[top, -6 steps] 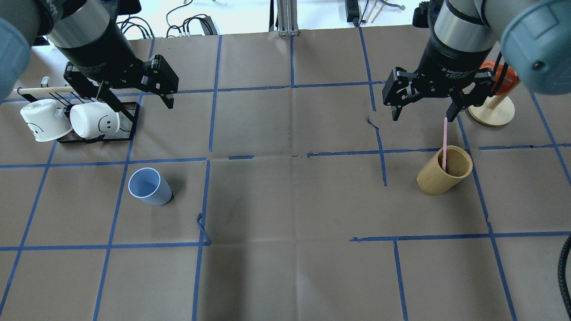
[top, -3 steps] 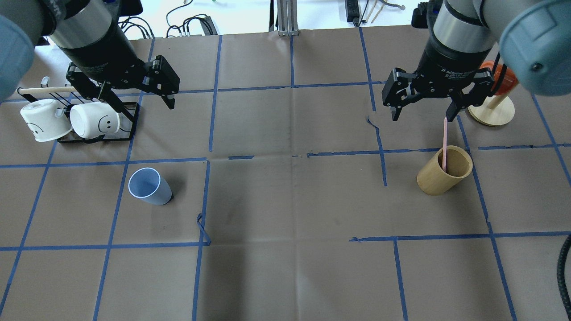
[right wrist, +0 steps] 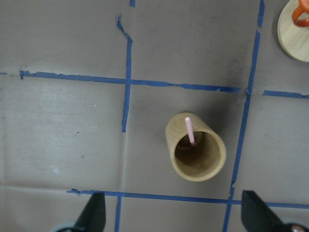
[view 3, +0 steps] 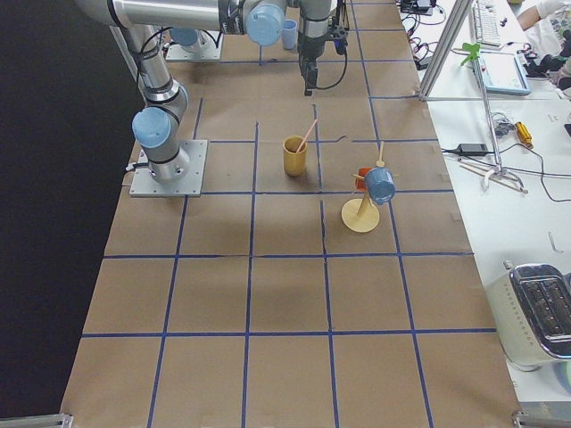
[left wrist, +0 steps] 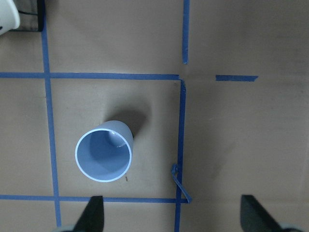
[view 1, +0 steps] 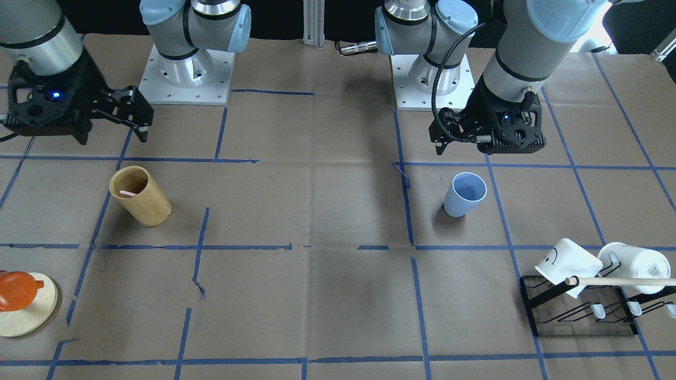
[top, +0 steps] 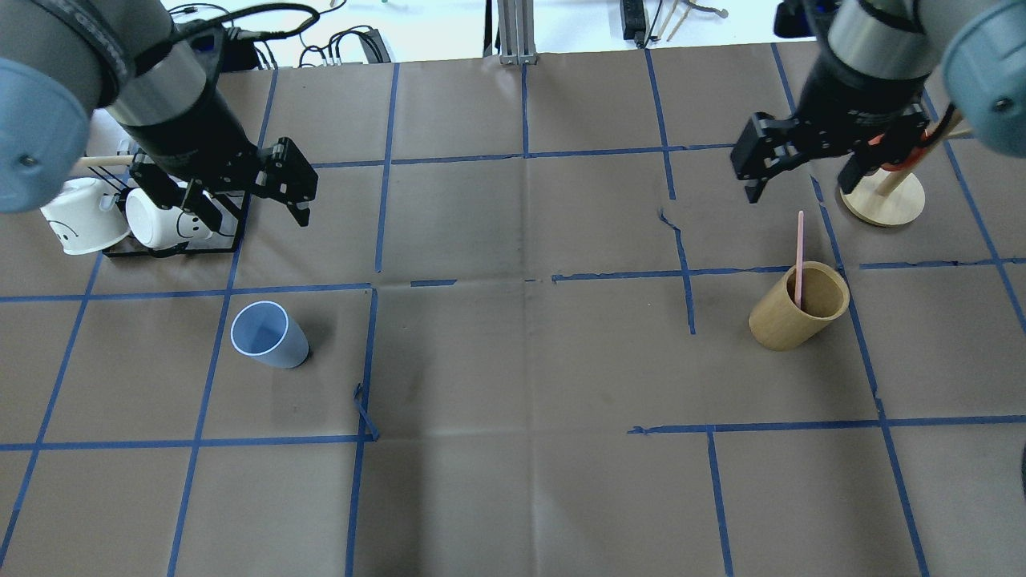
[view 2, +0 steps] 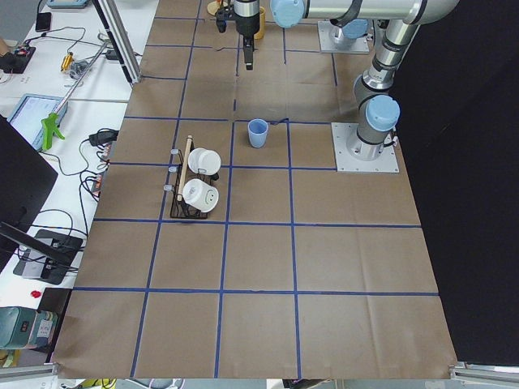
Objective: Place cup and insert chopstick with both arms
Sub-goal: 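Grasp the blue cup with the left gripper while the right grasps the pink chopstick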
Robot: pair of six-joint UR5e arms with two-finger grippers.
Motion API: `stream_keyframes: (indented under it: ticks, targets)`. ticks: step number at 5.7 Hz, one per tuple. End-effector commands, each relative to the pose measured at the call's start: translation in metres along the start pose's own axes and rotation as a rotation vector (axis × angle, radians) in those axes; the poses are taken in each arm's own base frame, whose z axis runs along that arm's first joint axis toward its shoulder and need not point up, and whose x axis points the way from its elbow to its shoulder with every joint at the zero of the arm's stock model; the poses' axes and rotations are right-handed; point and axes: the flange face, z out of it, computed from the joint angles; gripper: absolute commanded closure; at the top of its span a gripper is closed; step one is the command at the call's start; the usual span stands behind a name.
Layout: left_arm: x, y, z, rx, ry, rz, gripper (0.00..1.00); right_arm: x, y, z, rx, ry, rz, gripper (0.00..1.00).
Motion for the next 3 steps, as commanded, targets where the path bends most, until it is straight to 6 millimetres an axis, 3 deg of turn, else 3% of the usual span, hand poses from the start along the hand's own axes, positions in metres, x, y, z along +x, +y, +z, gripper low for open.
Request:
stream_keyframes:
  ticks: [1, 2, 3]
  targets:
    - [-0.010, 0.012, 0.068, 0.025, -0.004, 0.051, 0.01, 0.043, 0.005, 0.053, 0.094, 0.035, -0.113, 0.00]
    - [-0.019, 0.015, 0.102, 0.016, -0.002, 0.073, 0.01, 0.037, 0.006, 0.071, 0.187, 0.039, -0.128, 0.00]
    - [-0.034, 0.017, 0.119, -0.002, 0.006, 0.084, 0.02, 0.027, 0.011, 0.095, 0.202, -0.018, -0.218, 0.00]
